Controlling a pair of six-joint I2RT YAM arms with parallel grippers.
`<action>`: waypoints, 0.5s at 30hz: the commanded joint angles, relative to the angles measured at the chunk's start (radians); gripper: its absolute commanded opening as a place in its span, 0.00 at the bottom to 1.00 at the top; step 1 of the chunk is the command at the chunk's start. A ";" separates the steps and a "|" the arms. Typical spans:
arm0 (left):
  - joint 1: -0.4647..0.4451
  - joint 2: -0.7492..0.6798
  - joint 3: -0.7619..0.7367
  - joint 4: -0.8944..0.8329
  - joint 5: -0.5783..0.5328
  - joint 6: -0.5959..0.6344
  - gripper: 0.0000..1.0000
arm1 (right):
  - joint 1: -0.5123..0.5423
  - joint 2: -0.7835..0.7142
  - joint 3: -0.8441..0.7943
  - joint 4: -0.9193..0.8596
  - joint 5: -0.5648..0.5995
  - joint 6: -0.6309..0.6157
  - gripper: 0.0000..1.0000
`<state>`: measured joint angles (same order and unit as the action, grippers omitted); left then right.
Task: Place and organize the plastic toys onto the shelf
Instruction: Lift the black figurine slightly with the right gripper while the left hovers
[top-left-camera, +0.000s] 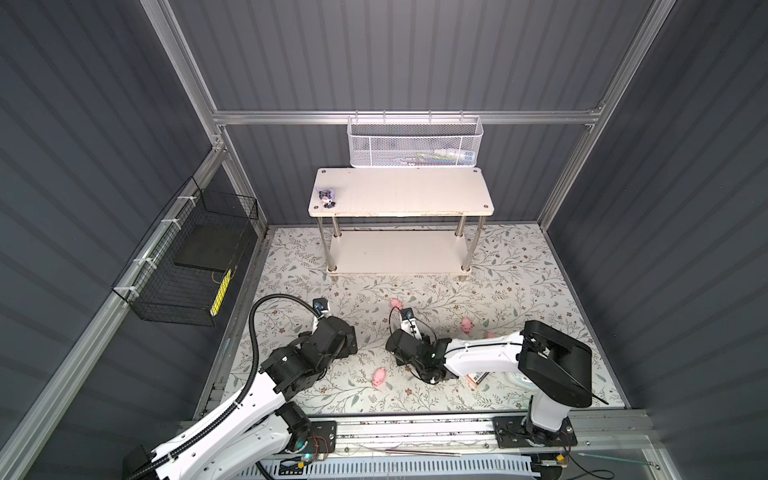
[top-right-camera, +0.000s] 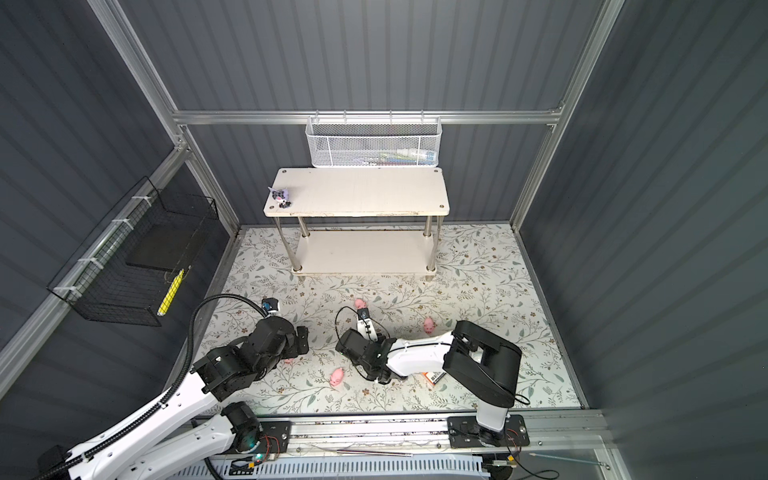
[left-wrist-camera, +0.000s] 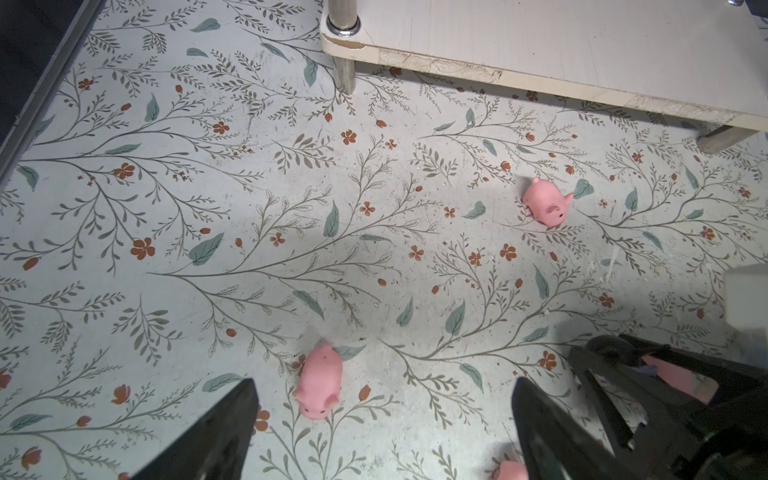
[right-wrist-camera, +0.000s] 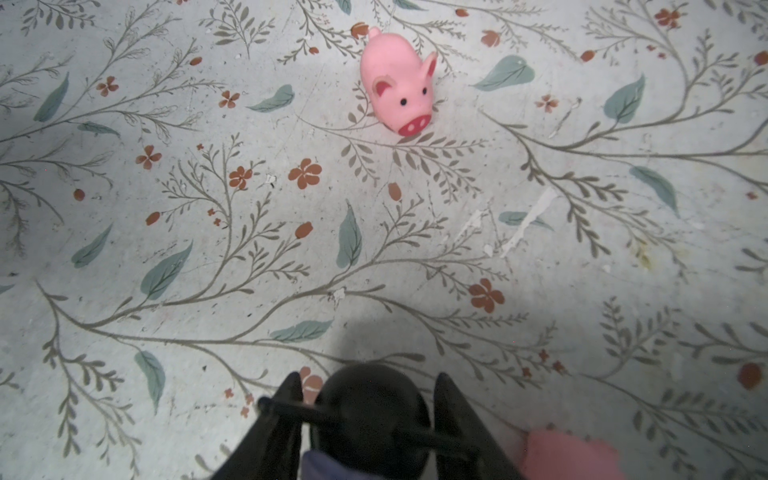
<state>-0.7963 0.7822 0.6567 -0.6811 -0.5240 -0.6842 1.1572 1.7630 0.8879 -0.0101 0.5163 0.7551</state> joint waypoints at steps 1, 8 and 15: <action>0.000 -0.002 0.025 -0.026 -0.021 0.020 0.95 | -0.004 -0.012 0.001 -0.015 0.013 -0.008 0.39; -0.001 -0.003 0.024 -0.028 -0.024 0.017 0.96 | -0.004 -0.026 -0.016 -0.003 0.021 -0.007 0.36; -0.001 -0.006 0.026 -0.034 -0.026 0.017 0.95 | -0.003 -0.052 -0.030 -0.001 0.022 -0.003 0.34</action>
<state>-0.7963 0.7822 0.6567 -0.6819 -0.5289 -0.6815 1.1572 1.7462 0.8711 -0.0071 0.5205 0.7551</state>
